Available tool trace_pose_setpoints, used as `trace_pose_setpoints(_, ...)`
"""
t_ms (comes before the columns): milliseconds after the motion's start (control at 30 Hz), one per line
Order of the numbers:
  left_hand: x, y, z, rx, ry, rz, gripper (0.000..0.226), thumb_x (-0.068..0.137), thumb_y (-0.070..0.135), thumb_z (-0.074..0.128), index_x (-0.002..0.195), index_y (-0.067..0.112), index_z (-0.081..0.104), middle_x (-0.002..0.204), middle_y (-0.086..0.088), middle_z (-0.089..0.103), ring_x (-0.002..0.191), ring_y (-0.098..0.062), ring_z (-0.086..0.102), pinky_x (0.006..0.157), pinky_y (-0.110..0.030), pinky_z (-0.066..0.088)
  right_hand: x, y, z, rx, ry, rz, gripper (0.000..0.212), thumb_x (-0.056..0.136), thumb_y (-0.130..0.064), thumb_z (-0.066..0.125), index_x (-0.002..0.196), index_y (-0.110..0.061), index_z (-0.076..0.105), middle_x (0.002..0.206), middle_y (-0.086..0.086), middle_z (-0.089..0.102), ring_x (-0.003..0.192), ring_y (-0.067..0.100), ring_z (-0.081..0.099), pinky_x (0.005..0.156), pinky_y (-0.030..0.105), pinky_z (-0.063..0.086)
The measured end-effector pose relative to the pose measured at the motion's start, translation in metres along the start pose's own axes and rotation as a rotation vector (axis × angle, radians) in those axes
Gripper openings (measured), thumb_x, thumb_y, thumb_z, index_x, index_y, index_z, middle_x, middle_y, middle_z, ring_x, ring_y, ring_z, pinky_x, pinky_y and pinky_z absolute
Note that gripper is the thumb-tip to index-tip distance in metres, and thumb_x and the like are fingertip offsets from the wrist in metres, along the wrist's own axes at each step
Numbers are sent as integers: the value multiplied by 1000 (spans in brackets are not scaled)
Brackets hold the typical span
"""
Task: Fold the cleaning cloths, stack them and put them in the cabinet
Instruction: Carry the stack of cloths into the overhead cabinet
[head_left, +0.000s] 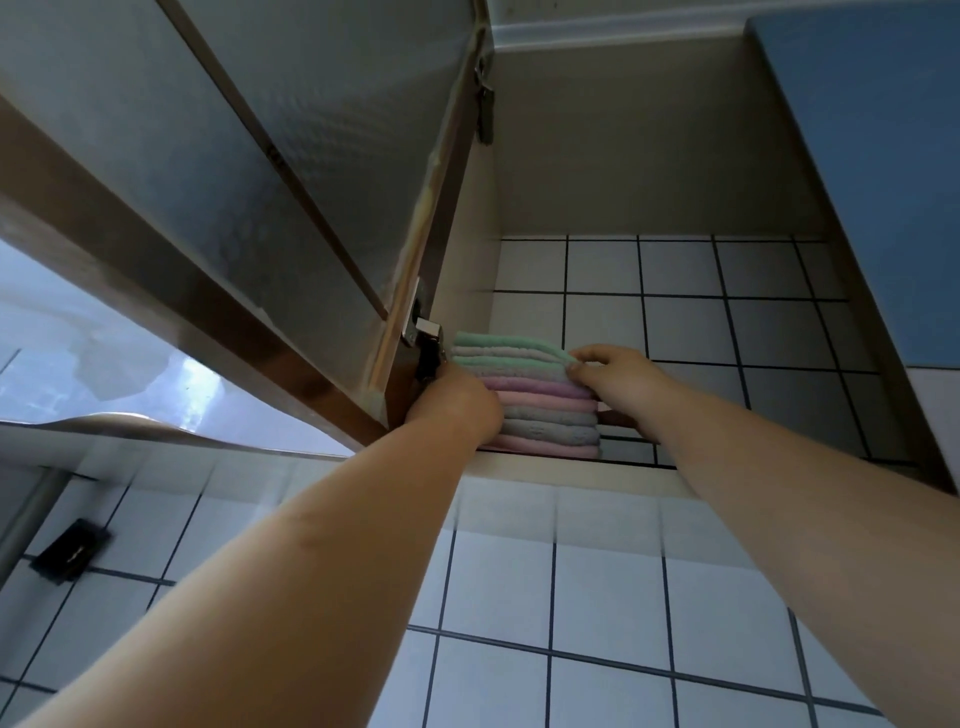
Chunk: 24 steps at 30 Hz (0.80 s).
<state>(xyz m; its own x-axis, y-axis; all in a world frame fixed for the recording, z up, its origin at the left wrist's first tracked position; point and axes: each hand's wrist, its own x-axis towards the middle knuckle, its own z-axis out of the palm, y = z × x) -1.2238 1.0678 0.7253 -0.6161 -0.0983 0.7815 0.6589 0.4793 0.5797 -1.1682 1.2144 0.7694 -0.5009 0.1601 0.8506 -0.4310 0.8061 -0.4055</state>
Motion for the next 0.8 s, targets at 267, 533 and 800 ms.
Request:
trace_pose_setpoints(267,-28,-1,-17,291,-129,367,42,93,34,46,129,12,47,129,-10,47,115,-27,49,98,-37,43,-43,-15,-35,-563,-179,-85,61,91,-36,57,145,-26,30,135,6,50,104,20,60,81,28,49)
trace_pose_setpoints(533,-52,-9,-25,546,-179,565,50,98,48,17,99,25,62,76,0,60,72,-13,57,64,-30,49,-73,-9,-27,-761,-349,-174,36,97,-40,42,86,-15,66,89,4,61,82,19,53,61,23,34)
trace_pose_setpoints(800,-32,-8,-8,514,-278,406,60,96,56,15,107,22,63,76,-1,59,78,-16,57,70,-30,47,-68,-8,-20,-742,-396,-93,32,100,-37,37,107,-18,62,106,5,57,90,18,47,72,24,33)
